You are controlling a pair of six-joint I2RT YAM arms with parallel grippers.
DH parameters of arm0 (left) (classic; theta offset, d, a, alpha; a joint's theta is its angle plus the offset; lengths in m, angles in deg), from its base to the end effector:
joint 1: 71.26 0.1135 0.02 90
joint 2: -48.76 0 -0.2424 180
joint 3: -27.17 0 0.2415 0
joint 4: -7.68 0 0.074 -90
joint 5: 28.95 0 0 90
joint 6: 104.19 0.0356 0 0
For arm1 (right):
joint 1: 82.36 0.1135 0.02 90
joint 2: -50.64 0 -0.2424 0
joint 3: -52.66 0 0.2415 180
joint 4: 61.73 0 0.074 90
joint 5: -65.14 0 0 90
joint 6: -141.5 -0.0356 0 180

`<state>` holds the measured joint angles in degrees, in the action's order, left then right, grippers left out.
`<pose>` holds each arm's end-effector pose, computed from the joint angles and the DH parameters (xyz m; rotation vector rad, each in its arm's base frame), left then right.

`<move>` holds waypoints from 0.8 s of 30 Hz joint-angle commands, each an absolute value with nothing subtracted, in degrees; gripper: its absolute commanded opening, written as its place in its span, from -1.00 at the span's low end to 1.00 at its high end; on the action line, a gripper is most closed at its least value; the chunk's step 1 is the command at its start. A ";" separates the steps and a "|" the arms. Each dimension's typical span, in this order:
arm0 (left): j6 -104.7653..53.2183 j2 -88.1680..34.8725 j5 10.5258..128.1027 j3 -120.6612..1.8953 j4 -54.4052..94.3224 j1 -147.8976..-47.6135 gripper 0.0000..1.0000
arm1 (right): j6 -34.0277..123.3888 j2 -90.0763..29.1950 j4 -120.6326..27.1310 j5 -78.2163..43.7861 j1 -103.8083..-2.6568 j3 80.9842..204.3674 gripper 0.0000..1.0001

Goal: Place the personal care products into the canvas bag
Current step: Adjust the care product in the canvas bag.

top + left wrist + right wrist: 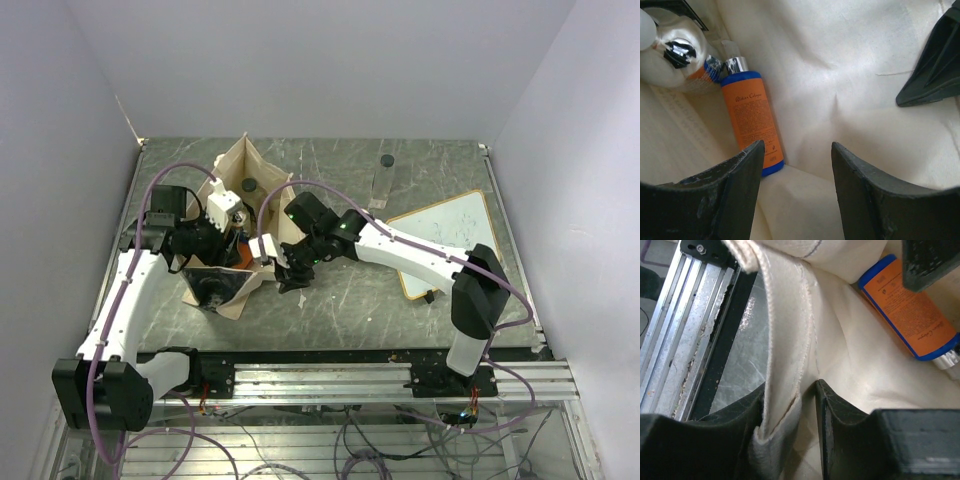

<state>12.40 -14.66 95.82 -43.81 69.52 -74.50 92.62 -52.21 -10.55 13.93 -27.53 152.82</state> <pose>0.2097 -0.0322 0.2782 0.8373 2.2187 -0.5696 0.1978 0.3195 0.2563 -1.9986 1.4242 0.9472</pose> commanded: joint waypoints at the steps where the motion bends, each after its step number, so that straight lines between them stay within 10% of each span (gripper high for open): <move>1: 15.18 -13.35 98.21 -43.31 67.08 -74.08 0.33 | 92.28 -53.86 -13.38 13.34 -27.47 149.39 -0.28; 24: 23.43 -16.36 97.64 -58.12 73.79 -74.07 0.40 | 88.90 -48.98 -7.71 13.28 -27.96 162.23 0.38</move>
<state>20.50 -14.27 95.95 -54.54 71.19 -74.50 88.18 -50.92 -10.88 14.67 -27.82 159.31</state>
